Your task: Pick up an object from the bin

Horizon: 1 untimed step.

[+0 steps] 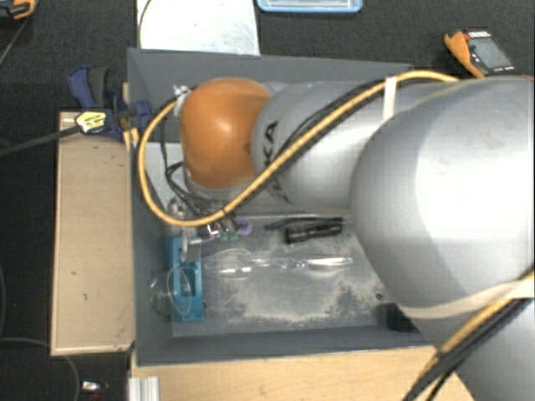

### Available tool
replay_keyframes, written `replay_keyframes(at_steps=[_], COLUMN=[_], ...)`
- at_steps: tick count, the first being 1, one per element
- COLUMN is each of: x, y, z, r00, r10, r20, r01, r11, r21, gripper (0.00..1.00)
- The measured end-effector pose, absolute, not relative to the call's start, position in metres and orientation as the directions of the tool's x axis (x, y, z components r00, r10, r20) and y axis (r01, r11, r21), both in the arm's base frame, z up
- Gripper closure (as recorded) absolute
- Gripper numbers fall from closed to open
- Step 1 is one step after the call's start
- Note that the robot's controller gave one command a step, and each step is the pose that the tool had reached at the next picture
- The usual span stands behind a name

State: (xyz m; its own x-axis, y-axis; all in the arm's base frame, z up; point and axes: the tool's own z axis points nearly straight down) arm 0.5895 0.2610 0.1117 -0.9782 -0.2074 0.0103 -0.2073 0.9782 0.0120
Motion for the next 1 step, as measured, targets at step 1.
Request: replay_keyframes(at_steps=[1], x=[0.5895], y=[0.2602], z=[0.1661], r00=[-0.979], r10=[-0.205], r20=[0.013], r01=[-0.205], r11=[0.979], r21=[0.011], gripper=[1.0])
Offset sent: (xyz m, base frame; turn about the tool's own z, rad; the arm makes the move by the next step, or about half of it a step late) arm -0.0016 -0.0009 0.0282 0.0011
